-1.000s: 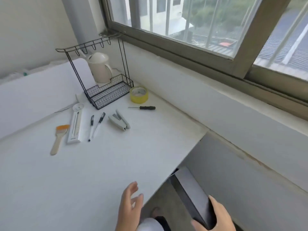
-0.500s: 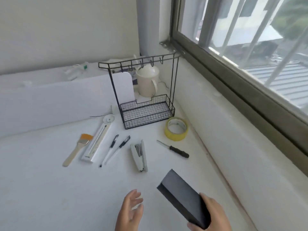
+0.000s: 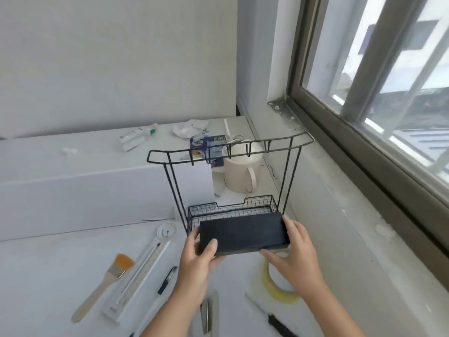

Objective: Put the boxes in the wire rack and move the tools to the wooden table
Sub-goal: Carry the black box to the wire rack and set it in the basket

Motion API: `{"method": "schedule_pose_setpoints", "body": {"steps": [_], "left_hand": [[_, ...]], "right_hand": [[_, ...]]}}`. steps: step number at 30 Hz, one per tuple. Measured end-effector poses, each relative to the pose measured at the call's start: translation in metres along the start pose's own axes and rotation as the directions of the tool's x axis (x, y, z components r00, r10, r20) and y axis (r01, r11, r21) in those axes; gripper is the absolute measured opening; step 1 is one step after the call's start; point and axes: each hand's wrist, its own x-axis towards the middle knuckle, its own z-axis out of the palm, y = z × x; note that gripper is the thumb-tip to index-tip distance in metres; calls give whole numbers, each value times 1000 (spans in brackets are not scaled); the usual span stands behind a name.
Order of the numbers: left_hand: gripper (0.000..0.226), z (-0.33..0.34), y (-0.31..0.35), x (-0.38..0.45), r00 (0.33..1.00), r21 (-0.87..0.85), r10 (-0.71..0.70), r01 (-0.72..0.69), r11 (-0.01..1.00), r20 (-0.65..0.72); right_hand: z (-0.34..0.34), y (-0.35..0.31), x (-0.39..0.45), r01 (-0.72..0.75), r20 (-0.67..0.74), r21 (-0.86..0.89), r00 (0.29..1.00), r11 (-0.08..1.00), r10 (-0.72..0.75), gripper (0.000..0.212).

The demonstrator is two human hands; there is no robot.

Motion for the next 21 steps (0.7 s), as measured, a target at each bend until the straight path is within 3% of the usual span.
{"method": "schedule_pose_setpoints", "body": {"steps": [4, 7, 11, 15, 21], "left_hand": [[47, 10, -14, 59, 994, 38, -82, 85, 996, -77], [35, 8, -19, 87, 991, 272, -94, 115, 955, -91], [41, -3, -26, 115, 996, 696, -88, 76, 714, -18], [36, -4, -38, 126, 997, 866, -66, 70, 494, -42], [37, -3, -44, 130, 997, 908, 10, 63, 414, -74]], "right_hand": [[29, 13, 51, -109, 88, 48, 991, 993, 104, 70], [52, 24, 76, -147, 158, -25, 976, 989, 149, 65], [73, 38, 95, -158, 256, -144, 948, 977, 191, 58], [83, 45, 101, -189, 282, -268, 922, 945, 265, 47], [87, 47, 99, -212, 201, -316, 938, 925, 283, 49]]}}
